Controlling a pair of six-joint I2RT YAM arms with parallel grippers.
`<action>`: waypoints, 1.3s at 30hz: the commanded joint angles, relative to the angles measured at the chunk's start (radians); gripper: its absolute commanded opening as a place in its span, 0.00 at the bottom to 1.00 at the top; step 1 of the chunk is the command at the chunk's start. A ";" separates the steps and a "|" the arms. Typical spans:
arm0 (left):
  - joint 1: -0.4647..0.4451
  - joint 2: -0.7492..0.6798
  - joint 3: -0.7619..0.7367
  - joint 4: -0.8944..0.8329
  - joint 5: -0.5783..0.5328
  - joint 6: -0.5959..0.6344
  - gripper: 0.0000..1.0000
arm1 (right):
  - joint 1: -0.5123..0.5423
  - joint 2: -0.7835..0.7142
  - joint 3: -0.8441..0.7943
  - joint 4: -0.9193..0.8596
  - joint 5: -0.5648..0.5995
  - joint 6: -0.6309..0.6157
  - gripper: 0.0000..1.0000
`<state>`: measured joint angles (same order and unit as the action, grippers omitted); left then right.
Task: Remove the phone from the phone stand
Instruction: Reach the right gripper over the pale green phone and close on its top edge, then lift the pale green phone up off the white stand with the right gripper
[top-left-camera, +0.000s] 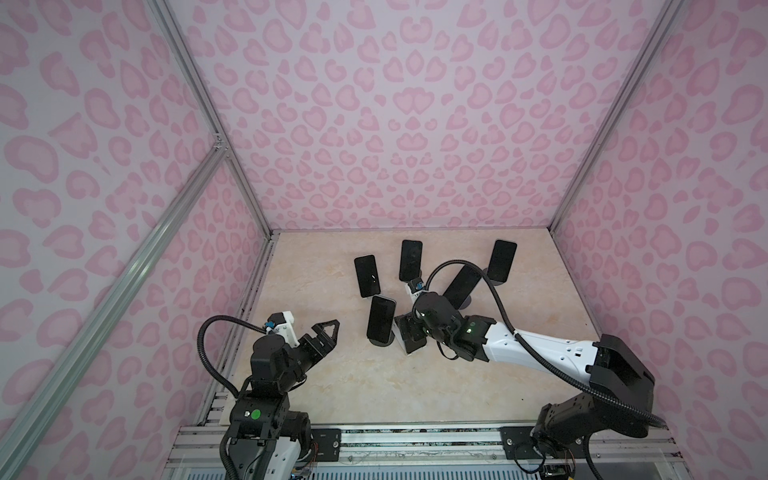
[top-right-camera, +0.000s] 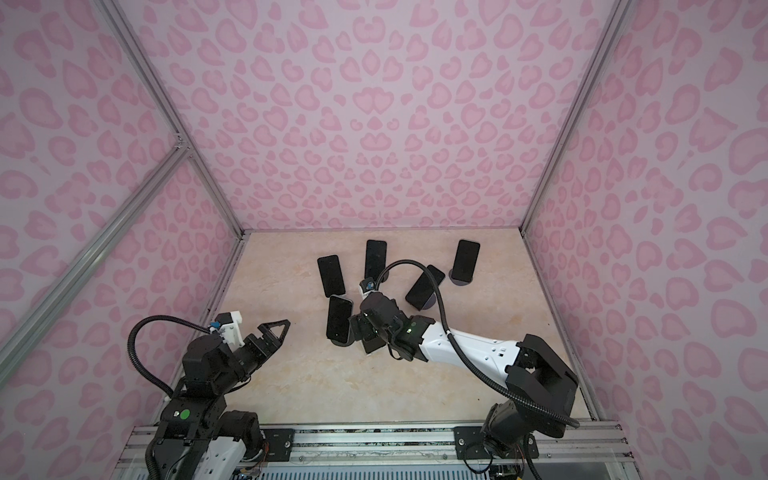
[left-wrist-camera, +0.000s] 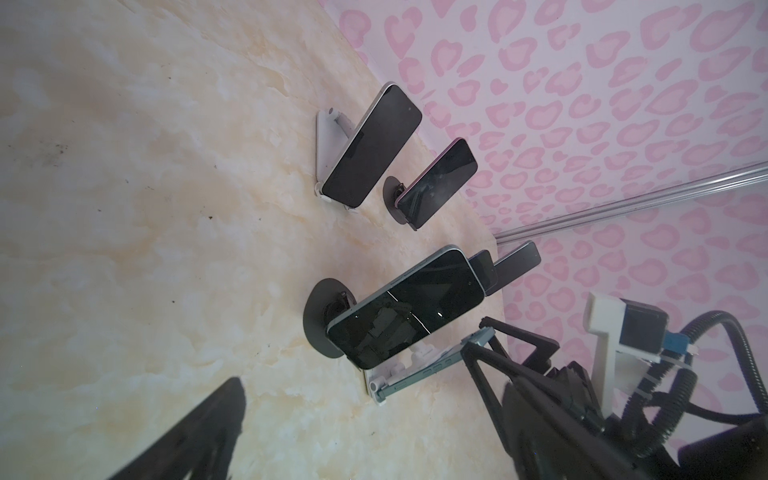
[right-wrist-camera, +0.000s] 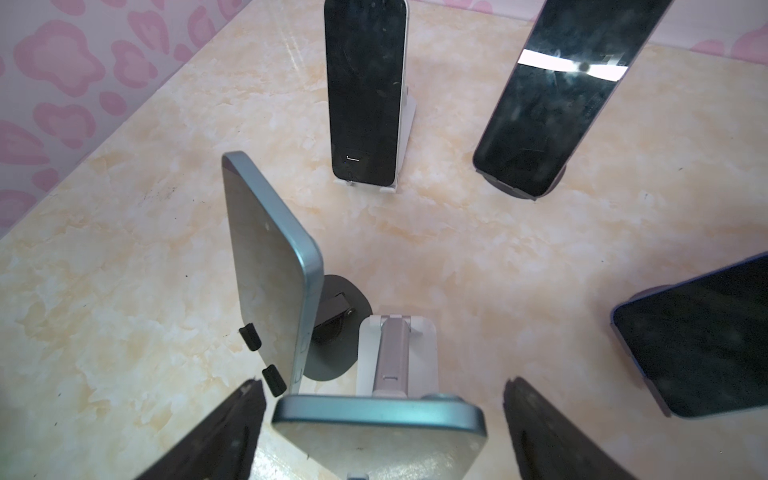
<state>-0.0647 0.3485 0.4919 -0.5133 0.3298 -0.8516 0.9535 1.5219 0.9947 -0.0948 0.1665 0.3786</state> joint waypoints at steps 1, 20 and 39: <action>0.001 -0.001 -0.005 0.005 -0.008 0.008 1.00 | 0.003 0.007 -0.006 0.021 0.030 0.006 0.90; 0.001 -0.002 -0.014 0.002 -0.017 0.010 1.00 | 0.014 0.040 0.013 0.018 0.034 -0.024 0.72; 0.001 0.002 0.005 0.002 -0.012 0.012 1.00 | 0.036 -0.032 0.019 -0.024 0.100 -0.035 0.62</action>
<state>-0.0647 0.3481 0.4816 -0.5255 0.3176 -0.8448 0.9874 1.5005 1.0061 -0.1188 0.2317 0.3542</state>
